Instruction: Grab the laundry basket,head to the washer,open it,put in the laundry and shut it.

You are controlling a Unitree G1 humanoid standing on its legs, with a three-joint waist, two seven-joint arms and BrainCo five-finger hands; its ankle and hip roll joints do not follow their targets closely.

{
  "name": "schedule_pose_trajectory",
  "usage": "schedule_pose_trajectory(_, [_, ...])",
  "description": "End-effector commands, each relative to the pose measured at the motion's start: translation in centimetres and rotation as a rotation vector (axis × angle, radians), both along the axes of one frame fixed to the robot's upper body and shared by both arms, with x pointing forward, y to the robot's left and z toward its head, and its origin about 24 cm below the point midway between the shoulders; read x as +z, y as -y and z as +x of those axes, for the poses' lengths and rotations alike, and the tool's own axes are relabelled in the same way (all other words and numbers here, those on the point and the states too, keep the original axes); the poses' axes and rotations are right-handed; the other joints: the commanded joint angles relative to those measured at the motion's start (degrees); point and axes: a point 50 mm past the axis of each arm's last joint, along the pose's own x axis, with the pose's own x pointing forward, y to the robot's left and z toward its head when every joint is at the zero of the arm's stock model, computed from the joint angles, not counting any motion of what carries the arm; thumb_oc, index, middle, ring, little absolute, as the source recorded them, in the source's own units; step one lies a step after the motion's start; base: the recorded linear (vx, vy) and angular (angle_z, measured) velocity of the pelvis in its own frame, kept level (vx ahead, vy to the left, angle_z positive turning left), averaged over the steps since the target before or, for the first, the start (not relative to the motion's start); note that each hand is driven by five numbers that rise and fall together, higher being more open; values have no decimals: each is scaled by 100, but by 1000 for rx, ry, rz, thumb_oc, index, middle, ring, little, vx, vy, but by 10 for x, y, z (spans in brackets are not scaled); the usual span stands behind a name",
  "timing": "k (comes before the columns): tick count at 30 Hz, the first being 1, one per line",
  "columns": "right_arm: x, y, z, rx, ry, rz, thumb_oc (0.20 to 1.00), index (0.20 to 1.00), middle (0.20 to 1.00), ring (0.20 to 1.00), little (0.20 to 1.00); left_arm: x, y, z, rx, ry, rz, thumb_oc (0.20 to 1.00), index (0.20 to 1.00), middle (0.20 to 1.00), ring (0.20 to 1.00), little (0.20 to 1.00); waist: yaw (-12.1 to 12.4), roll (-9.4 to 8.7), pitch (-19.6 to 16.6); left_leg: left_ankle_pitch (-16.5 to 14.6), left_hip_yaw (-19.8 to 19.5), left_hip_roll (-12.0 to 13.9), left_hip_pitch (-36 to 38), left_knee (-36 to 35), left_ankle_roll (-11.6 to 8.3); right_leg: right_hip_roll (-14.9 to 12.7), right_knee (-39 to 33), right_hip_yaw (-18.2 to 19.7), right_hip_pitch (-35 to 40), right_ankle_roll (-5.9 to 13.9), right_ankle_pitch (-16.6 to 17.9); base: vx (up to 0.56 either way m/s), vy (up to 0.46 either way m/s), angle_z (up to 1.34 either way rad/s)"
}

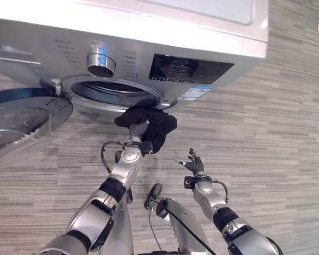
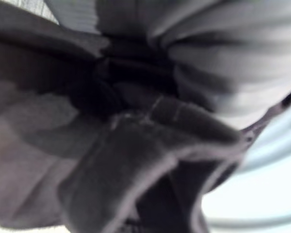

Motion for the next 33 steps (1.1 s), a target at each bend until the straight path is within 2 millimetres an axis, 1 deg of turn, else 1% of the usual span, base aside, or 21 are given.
schedule_pose_trajectory(1, [15,14,0,-71,115,26,1000,1000,1000,1000,1000,28,6,7,81,101,-155,200,200,200,200,200,-47,228,-85,-380,63,155,-303,137,-450,-209,-335,-30,233,-124,184,10,19,-14])
schedule_pose_trajectory(2, [17,14,0,-74,125,20,1000,1000,1000,1000,1000,36,-3,12,119,113,-159,200,200,200,200,200,-84,199,-60,-391,65,172,-359,167,-447,-215,-298,0,158,-123,187,2,17,-18])
schedule_pose_trajectory(3, [18,14,1,-73,129,19,1000,1000,1000,1000,1000,37,-4,13,121,117,-160,200,200,200,200,200,-97,197,-62,-397,69,174,-388,184,-445,-220,-278,6,126,-124,179,3,25,-14])
schedule_pose_trajectory(4, [13,18,-3,-97,110,5,1000,1000,1000,1000,1000,61,-26,23,209,166,-179,200,200,200,200,200,-186,138,-41,-449,72,205,-510,260,-434,-217,-206,26,-9,-110,198,25,18,-11])
schedule_pose_trajectory(5, [-1,27,-13,-111,58,-52,1000,1000,1000,1000,1000,90,-53,27,288,251,-196,200,200,200,200,200,-265,92,-35,-523,53,219,-674,373,-410,-212,-135,32,-161,-94,208,42,14,-9])
schedule_pose_trajectory(6, [-12,36,-22,-120,10,-88,1000,1000,1000,1000,1000,102,-70,27,339,290,-206,200,200,200,200,200,-299,74,-43,-567,33,227,-767,446,-397,-214,-65,22,-249,-93,196,43,-1,-14])
schedule_pose_trajectory(7, [-12,35,-22,-117,11,-89,1000,1000,1000,1000,1000,103,-71,27,341,291,-207,200,200,200,200,200,-317,74,-60,-579,28,228,-798,469,-395,-218,-47,20,-275,-93,186,28,-10,-15])
schedule_pose_trajectory(9, [-32,49,-39,-127,-77,-143,1000,1000,1000,1000,1000,128,-96,24,414,380,-238,200,200,200,200,200,-356,43,-87,-641,-25,223,-979,595,-376,-216,55,-4,-437,-87,172,29,-21,-11])
schedule_pose_trajectory(11, [-55,64,-64,-95,-187,-224,1000,1000,1000,1000,1000,157,-124,15,491,491,-250,200,200,200,200,200,-393,-3,-105,-713,-70,251,-1143,727,-356,-199,109,-14,-579,-88,155,36,-29,0])
schedule_pose_trajectory(14, [-76,80,-96,-43,-302,-286,1000,1000,1000,1000,1000,192,-140,6,532,599,-204,200,200,200,200,200,-478,-63,-168,-788,-126,257,-1385,854,-342,-182,132,-39,-774,-85,137,39,-22,-2])
schedule_pose_trajectory(17, [-87,92,-117,-9,-379,-329,1000,1000,1000,1000,1000,223,-133,4,506,674,-157,200,200,200,200,200,-570,-83,-192,-818,-117,245,-1552,859,-345,-190,84,-60,-897,-68,148,47,-1,-2])
schedule_pose_trajectory(18, [-89,97,-122,7,-390,-349,1000,1000,1000,1000,1000,239,-124,6,479,696,-118,200,200,200,200,200,-636,-83,-222,-827,-114,228,-1646,845,-340,-195,46,-51,-978,-62,164,39,27,1])
schedule_pose_trajectory(20, [-88,99,-123,14,-385,-352,1000,1000,1000,1000,1000,249,-117,7,461,704,-105,200,200,200,200,200,-690,-91,-256,-842,-105,226,-1696,833,-334,-203,17,-67,-1028,-38,203,26,46,-2])
schedule_pose_trajectory(23, [-74,101,-109,8,-307,-342,1000,1000,1000,1000,1000,272,-104,12,401,704,-135,200,200,200,200,200,-834,-114,-349,-881,-36,213,-1842,811,-324,-244,-167,0,-1133,40,320,30,65,-7])
schedule_pose_trajectory(24, [-74,101,-109,8,-307,-342,1000,1000,1000,1000,1000,273,-104,12,400,705,-135,200,200,200,200,200,-829,-115,-349,-881,-34,214,-1848,812,-323,-243,-168,2,-1140,40,322,74,110,-6])
schedule_pose_trajectory(25, [-50,116,-89,-38,-195,-345,1000,1000,1000,1000,1000,296,-92,19,325,657,-134,200,200,200,200,200,-1007,-67,-445,-919,72,192,-1924,786,-326,-281,-346,94,-1175,104,421,55,84,-7])
schedule_pose_trajectory(26, [-49,117,-88,-41,-193,-344,1000,1000,1000,1000,1000,298,-91,18,321,660,-136,200,200,200,200,200,-997,-64,-435,-920,76,190,-1934,784,-323,-282,-355,97,-1183,109,429,69,121,-11])
schedule_pose_trajectory(29, [-14,127,-62,-85,-42,-332,1000,1000,1000,1000,1000,328,-76,15,252,644,-155,200,200,200,200,200,-1116,46,-516,-984,189,146,-1999,764,-302,-330,-545,224,-1219,204,576,43,137,-19])
schedule_pose_trajectory(30, [10,136,-49,-107,40,-345,1000,1000,1000,1000,1000,365,-64,-2,203,732,-113,200,200,200,200,200,-1160,150,-565,-1033,302,144,-2020,743,-281,-342,-712,355,-1217,311,738,25,167,-29])
schedule_pose_trajectory(31, [11,136,-48,-109,45,-342,1000,1000,1000,1000,1000,369,-64,-3,201,737,-112,200,200,200,200,200,-1140,139,-544,-1038,317,145,-2026,737,-273,-341,-736,369,-1226,327,767,30,169,-33])
schedule_pose_trajectory(33, [28,143,-43,-121,110,-339,1000,1000,1000,1000,1000,411,-40,-34,132,904,-33,200,200,200,200,200,-1196,216,-617,-1079,427,149,-2044,726,-258,-365,-928,493,-1191,464,972,25,93,-29])
